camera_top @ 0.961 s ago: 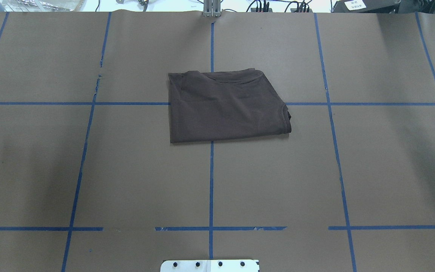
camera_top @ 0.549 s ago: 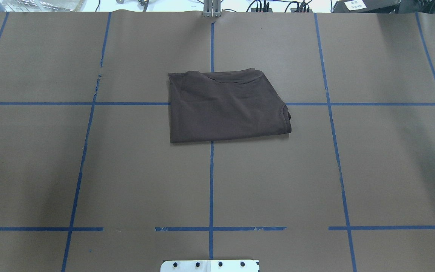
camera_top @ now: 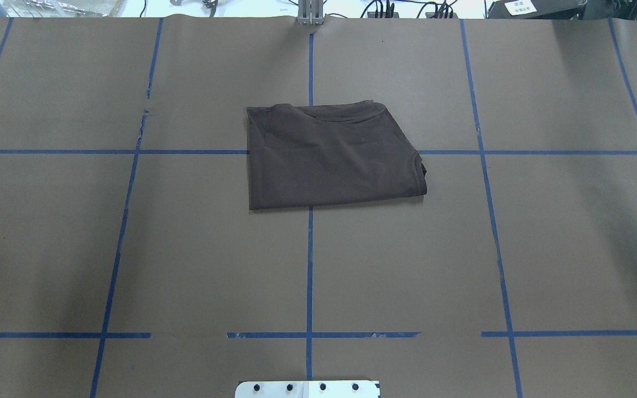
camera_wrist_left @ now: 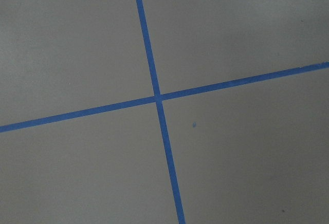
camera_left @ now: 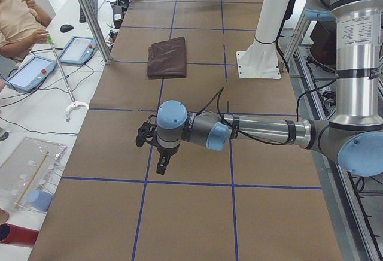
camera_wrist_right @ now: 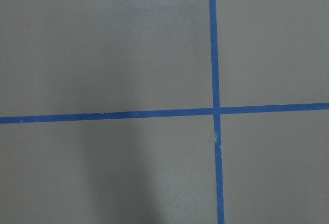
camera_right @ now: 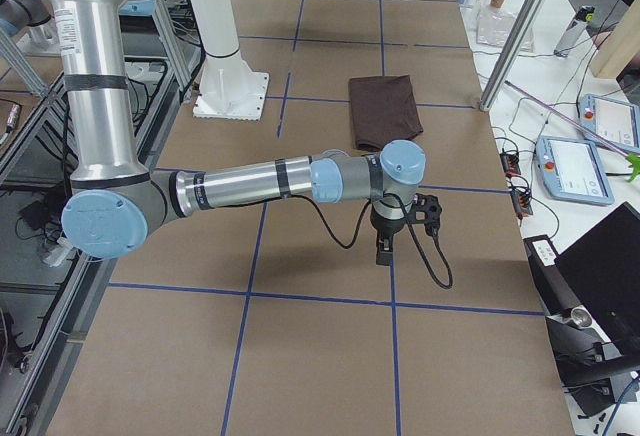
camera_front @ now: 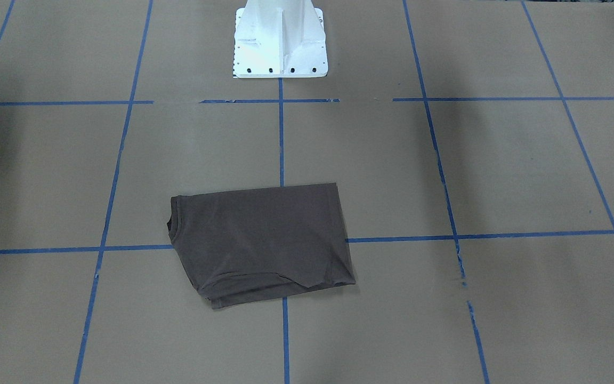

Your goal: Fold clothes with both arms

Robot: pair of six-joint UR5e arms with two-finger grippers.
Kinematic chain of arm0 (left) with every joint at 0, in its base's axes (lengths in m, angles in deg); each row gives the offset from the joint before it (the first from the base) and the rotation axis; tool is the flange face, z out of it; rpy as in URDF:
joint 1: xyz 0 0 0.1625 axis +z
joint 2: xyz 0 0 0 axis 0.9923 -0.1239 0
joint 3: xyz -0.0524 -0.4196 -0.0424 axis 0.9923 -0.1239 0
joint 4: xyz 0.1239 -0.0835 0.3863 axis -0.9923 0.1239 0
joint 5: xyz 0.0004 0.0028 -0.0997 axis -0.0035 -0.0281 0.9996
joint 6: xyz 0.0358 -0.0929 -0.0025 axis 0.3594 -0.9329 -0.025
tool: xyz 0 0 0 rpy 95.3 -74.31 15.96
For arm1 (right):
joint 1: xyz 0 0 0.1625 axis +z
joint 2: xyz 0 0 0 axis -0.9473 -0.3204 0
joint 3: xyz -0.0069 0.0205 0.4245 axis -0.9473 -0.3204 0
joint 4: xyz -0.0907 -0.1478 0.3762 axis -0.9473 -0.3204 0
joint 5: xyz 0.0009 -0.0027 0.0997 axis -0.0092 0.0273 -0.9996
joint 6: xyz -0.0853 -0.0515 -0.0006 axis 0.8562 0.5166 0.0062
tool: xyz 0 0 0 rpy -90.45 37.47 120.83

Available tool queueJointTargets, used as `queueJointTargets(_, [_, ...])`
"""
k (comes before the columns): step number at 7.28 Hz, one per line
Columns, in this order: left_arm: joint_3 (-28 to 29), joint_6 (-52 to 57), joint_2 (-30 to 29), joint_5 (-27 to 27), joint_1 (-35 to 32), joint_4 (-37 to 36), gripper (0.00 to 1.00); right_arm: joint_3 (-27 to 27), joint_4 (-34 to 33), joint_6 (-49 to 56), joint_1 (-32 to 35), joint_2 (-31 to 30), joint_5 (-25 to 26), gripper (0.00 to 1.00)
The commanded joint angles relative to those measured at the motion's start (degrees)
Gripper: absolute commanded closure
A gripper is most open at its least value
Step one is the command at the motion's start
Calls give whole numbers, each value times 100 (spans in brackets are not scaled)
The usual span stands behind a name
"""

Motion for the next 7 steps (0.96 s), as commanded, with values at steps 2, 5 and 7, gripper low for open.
queueJointTargets(2, [-930, -1, 555, -50, -86, -696, 0, 5, 0, -95, -26, -1, -13, 0])
queueJointTargets(5, [-341, -1, 582, -60, -77, -672, 0, -126, 9, -77, -26, -53, -537, 0])
queueJointTargets(7, [-368, -18, 618, -94, -68, -690, 0, -152, 27, -8, -26, -71, -436, 0])
